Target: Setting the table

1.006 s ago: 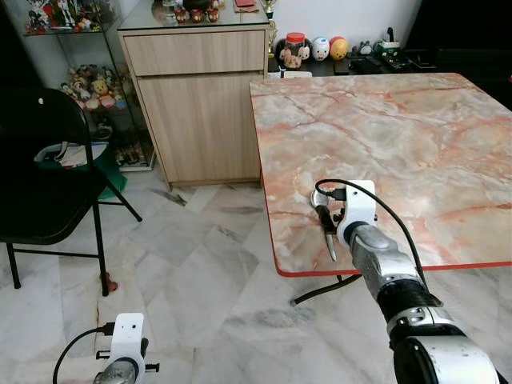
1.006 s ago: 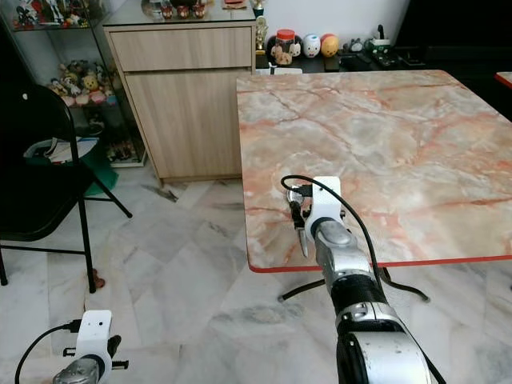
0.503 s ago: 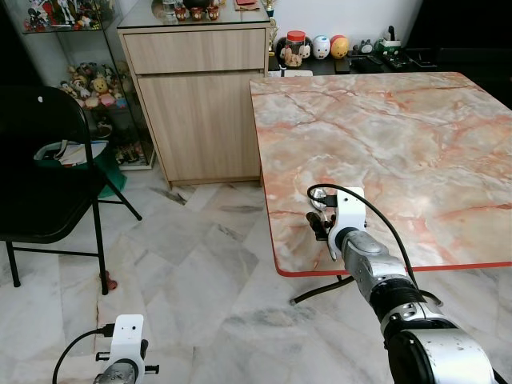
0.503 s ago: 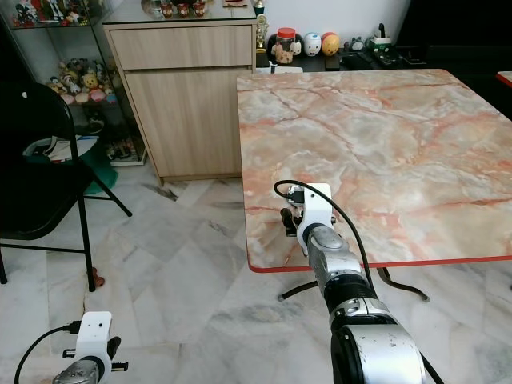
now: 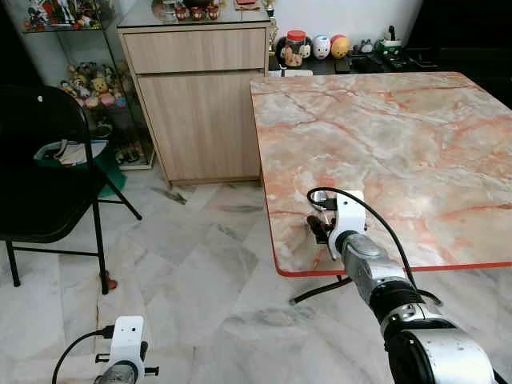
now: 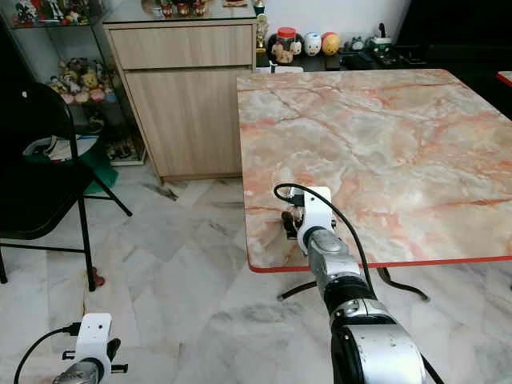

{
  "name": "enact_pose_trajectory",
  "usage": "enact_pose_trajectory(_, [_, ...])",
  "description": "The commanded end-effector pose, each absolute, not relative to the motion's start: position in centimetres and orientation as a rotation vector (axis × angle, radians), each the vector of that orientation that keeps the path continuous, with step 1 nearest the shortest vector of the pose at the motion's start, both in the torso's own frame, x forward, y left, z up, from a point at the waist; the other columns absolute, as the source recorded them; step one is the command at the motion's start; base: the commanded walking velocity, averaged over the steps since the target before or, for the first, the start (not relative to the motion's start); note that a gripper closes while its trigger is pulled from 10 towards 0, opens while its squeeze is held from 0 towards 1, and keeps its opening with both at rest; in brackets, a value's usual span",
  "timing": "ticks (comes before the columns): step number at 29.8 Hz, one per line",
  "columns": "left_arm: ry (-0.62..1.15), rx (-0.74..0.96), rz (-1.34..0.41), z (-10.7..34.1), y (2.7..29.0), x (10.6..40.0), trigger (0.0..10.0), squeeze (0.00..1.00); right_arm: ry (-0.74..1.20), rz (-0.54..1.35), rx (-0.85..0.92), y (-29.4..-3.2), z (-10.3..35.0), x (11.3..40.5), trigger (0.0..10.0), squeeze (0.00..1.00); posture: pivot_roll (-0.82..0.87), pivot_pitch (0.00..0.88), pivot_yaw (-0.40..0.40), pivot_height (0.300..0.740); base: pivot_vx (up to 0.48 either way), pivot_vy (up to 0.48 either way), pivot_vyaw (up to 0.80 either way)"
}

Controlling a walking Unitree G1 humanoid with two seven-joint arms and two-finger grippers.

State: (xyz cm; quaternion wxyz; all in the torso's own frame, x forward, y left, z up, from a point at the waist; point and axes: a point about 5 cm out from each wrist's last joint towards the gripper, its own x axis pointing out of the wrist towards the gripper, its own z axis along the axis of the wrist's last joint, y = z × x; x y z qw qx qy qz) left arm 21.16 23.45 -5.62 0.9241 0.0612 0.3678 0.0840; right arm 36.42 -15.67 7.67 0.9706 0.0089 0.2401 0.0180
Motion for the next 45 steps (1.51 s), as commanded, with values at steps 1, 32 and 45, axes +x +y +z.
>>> enact_pose_trajectory(1, [0.762, 0.146, 0.175, -5.7, 23.7, 21.0, 10.0, 0.00, 0.493, 0.029, 0.008, -15.9, 7.4, 36.3, 10.0, 0.00, 0.05, 0.000, -0.006, 0.740, 0.000, 0.000, 0.00])
enact_pose_trajectory(32, [0.760, 0.142, 0.165, -5.6, 23.5, 21.2, 10.0, 0.00, 0.541, 0.052, -0.035, -15.6, 5.8, 35.3, 0.0, 0.00, 0.05, 0.000, -0.004, 0.740, 0.000, 0.000, 0.00])
enact_pose_trajectory(45, [0.762, 0.150, 0.150, -5.6, 23.5, 21.2, 10.0, 0.00, 0.546, 0.065, -0.044, -15.0, 5.4, 35.0, 0.0, 0.00, 0.05, 0.000, 0.005, 0.740, 0.000, 0.000, 0.00])
